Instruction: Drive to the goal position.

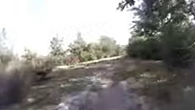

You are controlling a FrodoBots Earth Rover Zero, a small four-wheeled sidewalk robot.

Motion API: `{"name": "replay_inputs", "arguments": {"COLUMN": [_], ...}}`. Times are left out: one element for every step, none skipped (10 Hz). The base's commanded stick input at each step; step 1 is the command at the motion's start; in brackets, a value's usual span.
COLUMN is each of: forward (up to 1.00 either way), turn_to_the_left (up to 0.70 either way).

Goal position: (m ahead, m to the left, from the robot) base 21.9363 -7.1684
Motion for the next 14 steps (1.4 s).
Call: {"name": "replay_inputs", "arguments": {"forward": [0.7, 0.7, 0.7, 0.7, 0.7, 0.7, 0.7, 0.7, 0.7, 0.7, 0.7, 0.7, 0.7, 0.7], "turn_to_the_left": [0.0, 0.0, 0.0, 0.0, 0.0, 0.0, 0.0, 0.0, 0.0, 0.0, 0.0, 0.0, 0.0, 0.0]}}
